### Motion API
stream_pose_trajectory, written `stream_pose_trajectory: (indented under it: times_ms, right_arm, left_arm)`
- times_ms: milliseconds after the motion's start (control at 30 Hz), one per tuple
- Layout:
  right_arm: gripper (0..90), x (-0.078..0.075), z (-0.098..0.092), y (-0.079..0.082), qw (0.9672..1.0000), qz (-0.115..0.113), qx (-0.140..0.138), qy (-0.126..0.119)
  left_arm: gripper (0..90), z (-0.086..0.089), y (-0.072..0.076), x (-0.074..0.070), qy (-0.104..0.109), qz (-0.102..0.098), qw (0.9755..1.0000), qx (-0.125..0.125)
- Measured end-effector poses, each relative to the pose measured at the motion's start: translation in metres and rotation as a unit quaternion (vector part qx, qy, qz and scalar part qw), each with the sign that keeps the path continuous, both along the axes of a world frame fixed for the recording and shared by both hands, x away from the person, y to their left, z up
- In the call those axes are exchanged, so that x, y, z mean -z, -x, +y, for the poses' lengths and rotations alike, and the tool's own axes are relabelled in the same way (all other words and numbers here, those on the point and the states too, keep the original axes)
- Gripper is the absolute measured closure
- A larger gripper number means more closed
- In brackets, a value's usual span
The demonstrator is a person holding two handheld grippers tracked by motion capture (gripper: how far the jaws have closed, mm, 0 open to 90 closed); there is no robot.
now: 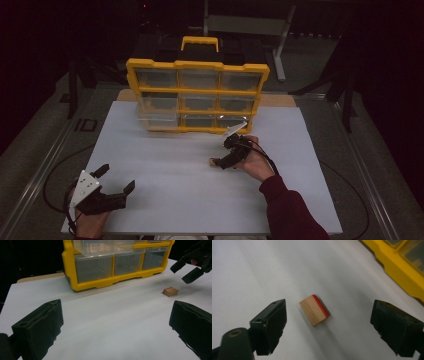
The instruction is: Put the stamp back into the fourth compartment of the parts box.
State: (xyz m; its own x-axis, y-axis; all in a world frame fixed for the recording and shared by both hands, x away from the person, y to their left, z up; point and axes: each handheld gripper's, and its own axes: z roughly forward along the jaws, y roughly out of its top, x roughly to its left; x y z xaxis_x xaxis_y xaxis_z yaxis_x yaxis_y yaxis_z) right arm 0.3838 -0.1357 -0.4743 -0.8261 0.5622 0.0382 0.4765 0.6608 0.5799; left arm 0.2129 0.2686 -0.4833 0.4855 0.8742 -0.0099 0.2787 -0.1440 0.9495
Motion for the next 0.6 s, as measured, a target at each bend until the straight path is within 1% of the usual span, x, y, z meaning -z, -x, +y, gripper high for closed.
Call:
stream_pose_trajectory:
  times_ms: [67,167,267,367,467,600]
  right_arm:
    - [17.4,0.003,0.002,0.000,1.0000,-0.002,-0.004,0.009]
    - [21.8,0.006,0.005,-0.001,0.9999,0.001,-0.008,0.013]
    - [30.6,0.009,0.009,-0.002,0.9997,0.004,-0.016,0.016]
    - [38.3,0.012,0.013,-0.002,0.9995,0.002,-0.020,0.025]
    - [44.3,0.015,0.017,-0.002,0.9993,0.008,-0.024,0.027]
    - [49.6,0.019,0.020,-0.003,0.9989,0.019,-0.033,0.028]
  left_arm:
    - [0.0,0.000,0.000,0.000,0.000,0.000,1.0000,0.000]
    - [0.0,-0.001,0.000,0.000,0.001,0.000,1.0000,0.001]
    - [0.0,-0.001,0.000,0.000,0.000,0.001,1.0000,0.001]
    - [0.0,-0.001,0.000,0.000,0.000,0.001,1.0000,0.002]
    - [0.0,-0.001,0.000,0.000,-0.001,0.001,1.0000,0.002]
    - [0.0,-0.001,0.000,0.000,-0.001,0.001,1.0000,0.003]
